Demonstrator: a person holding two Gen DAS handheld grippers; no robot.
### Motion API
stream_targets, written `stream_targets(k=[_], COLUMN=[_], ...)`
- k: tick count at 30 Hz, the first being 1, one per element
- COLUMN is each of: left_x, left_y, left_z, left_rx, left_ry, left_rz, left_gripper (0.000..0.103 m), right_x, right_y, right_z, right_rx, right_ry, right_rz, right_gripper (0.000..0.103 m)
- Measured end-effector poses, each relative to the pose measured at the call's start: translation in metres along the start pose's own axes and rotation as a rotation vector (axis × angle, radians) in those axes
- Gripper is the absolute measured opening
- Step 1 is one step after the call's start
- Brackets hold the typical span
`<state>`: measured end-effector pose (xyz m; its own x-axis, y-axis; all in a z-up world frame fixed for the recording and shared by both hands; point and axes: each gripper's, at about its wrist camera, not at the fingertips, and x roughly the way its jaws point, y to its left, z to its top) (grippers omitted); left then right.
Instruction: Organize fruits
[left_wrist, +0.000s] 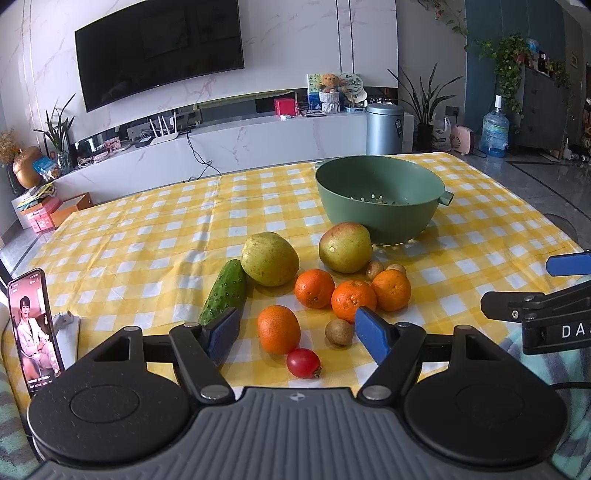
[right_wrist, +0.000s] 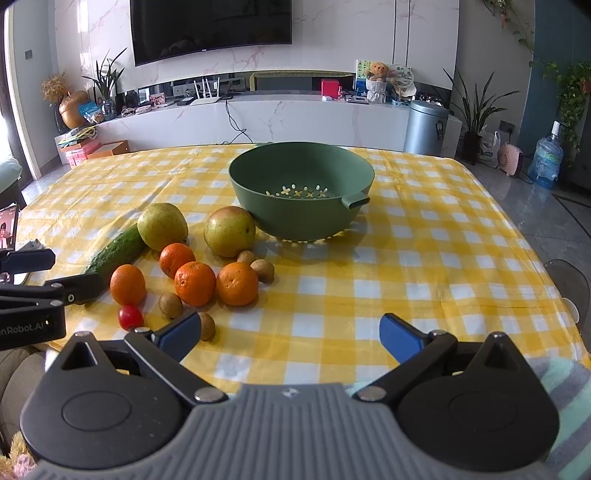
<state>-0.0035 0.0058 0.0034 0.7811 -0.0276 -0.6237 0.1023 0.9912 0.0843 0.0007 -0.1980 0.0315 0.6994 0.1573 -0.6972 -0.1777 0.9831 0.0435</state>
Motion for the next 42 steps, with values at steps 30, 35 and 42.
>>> stream_targets(k=[30,35,42], left_x=[0.0017,0.0024,0.0026], left_y=[-0.0001,0.0016,0.0018], left_z=[-0.0027,-0.0033,-0.004], left_rx=[-0.003,-0.007,-0.009], left_ry=[0.02,0.026,0.028], left_rz=[-0.018,-0.018,-0.018], left_gripper=[0.084,0.084,0.084], right_x=[0.0031,0.0037,0.0042], right_y=[0.0022,0.0026,0.0028], right_z=[0.0016,0.0011,0.0012], right_rx=[-0.006,-0.009,-0.007], right_ry=[0.023,0.027,0.031], right_rz=[-0.014,-0.014,-0.012], right_gripper=[0.099,0.099,0.099])
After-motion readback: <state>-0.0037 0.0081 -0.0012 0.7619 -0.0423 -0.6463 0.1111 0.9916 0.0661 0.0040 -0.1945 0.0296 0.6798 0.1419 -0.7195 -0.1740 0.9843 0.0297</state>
